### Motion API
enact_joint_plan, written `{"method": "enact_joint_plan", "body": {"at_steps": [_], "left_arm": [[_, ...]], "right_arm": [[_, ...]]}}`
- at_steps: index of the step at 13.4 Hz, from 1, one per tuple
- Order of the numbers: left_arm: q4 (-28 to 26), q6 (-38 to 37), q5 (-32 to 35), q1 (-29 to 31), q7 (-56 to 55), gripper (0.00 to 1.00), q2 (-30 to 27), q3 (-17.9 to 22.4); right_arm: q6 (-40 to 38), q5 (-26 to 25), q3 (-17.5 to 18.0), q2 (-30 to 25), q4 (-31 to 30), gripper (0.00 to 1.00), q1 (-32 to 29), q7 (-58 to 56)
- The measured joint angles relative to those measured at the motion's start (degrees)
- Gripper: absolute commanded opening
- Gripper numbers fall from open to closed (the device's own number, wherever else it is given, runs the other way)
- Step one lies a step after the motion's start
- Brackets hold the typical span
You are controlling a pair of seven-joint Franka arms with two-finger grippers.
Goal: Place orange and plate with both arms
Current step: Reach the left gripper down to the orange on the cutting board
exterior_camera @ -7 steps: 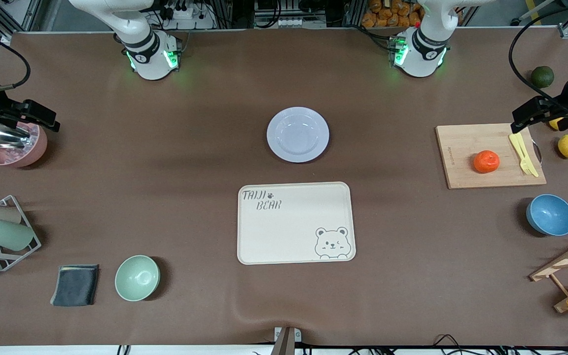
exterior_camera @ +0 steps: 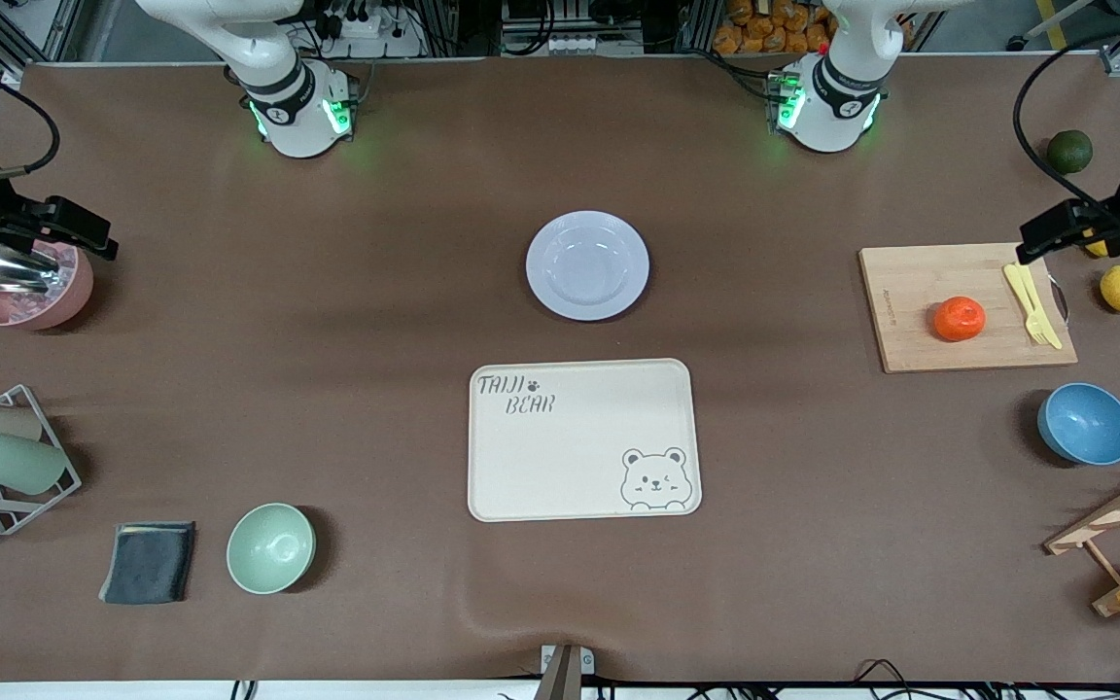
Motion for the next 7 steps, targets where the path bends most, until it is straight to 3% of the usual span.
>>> {"method": "enact_joint_plan", "body": {"at_steps": [2, 7], "left_arm": [[-4.1, 2.7, 0.0, 3.0, 0.9, 1.00, 1.5, 0.2], [-22.5, 18.6, 0.3, 7.7, 0.9, 1.00, 1.6, 0.2]], "right_arm": [[0.0, 0.0, 0.0, 0.0, 0.0, 1.00, 0.0, 0.0], [0.0, 0.0, 0.0, 0.0, 0.0, 1.00, 0.0, 0.0]]}}
